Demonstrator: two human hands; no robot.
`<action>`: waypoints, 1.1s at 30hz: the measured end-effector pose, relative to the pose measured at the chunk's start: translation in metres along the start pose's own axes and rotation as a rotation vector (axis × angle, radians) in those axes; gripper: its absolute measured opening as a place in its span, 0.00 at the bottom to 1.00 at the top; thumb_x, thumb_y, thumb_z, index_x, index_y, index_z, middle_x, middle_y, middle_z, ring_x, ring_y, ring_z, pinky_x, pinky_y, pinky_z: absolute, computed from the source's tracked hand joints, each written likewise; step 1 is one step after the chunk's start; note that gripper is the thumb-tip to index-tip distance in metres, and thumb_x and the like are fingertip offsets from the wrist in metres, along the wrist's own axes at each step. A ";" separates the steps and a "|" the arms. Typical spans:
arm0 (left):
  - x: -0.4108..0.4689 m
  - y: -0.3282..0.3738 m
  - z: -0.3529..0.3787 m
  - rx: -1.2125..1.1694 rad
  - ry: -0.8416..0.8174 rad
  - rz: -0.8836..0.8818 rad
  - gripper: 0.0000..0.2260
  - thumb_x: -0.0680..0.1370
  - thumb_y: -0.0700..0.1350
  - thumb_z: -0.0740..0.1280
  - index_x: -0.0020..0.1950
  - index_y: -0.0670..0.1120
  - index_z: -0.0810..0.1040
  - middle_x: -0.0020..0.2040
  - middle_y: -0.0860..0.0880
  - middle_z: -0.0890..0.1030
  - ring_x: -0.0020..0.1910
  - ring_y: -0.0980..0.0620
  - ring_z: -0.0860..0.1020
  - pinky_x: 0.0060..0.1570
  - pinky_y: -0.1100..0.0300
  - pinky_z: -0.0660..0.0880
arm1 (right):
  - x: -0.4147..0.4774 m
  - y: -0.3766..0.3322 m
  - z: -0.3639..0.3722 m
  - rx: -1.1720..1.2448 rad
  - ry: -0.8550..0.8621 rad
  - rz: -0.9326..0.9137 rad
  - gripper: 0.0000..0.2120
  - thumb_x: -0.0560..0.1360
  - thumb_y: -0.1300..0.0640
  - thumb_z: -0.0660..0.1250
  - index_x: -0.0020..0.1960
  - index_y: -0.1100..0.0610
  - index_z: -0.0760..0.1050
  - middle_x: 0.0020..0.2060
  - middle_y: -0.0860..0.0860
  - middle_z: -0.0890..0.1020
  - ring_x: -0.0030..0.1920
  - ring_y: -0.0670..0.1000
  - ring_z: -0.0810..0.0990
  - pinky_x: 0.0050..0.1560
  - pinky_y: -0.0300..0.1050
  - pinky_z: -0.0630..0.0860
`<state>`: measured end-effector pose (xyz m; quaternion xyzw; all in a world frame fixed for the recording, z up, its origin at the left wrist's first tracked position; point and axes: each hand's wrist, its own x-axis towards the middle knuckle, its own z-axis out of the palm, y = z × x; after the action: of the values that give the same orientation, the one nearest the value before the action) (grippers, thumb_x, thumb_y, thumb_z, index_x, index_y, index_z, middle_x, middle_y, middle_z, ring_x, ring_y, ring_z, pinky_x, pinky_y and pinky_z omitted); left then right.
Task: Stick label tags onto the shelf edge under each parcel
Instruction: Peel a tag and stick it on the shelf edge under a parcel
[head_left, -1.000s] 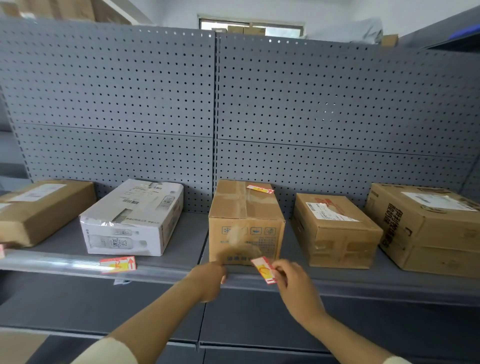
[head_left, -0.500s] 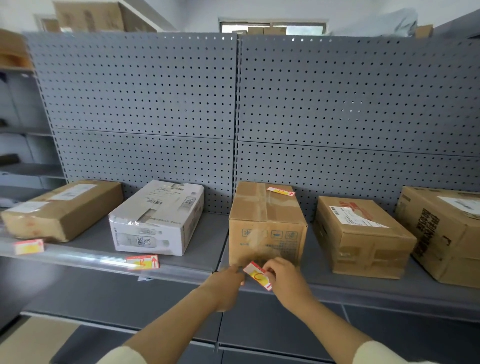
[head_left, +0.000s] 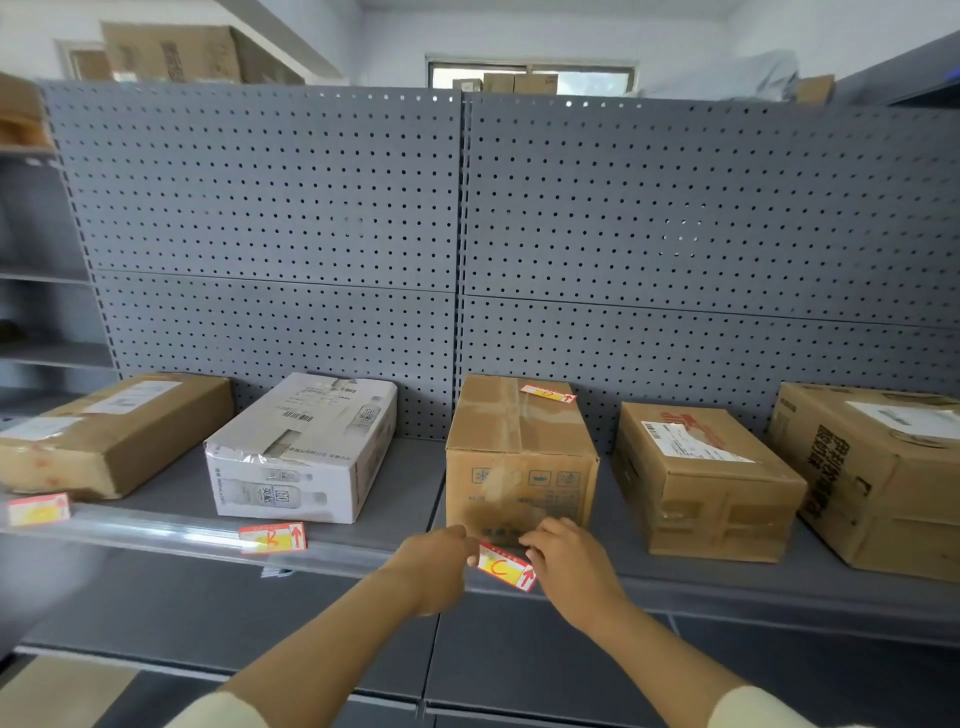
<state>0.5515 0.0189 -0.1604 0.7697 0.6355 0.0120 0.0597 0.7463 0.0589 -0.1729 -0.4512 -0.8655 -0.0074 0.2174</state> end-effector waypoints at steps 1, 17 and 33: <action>0.001 0.003 -0.007 -0.002 0.017 0.010 0.17 0.77 0.40 0.62 0.65 0.51 0.73 0.65 0.51 0.74 0.63 0.47 0.74 0.61 0.53 0.72 | -0.001 0.001 -0.004 0.002 0.017 -0.006 0.13 0.80 0.57 0.59 0.62 0.54 0.77 0.57 0.49 0.79 0.57 0.51 0.74 0.57 0.44 0.74; 0.016 0.014 -0.130 -0.016 0.298 0.076 0.14 0.76 0.42 0.59 0.60 0.50 0.75 0.57 0.52 0.80 0.55 0.47 0.79 0.54 0.51 0.77 | 0.034 0.003 -0.099 -0.051 0.248 0.009 0.11 0.78 0.58 0.62 0.56 0.54 0.80 0.53 0.49 0.83 0.53 0.51 0.76 0.55 0.46 0.74; 0.098 0.043 -0.138 0.005 0.343 0.000 0.14 0.76 0.40 0.60 0.60 0.49 0.77 0.59 0.50 0.79 0.56 0.48 0.76 0.53 0.56 0.75 | 0.090 0.078 -0.099 0.021 0.125 0.167 0.11 0.77 0.50 0.64 0.55 0.54 0.78 0.55 0.51 0.78 0.59 0.53 0.71 0.59 0.48 0.71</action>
<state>0.5990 0.1178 -0.0244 0.7566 0.6363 0.1416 -0.0513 0.7992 0.1544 -0.0628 -0.5181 -0.8096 -0.0085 0.2757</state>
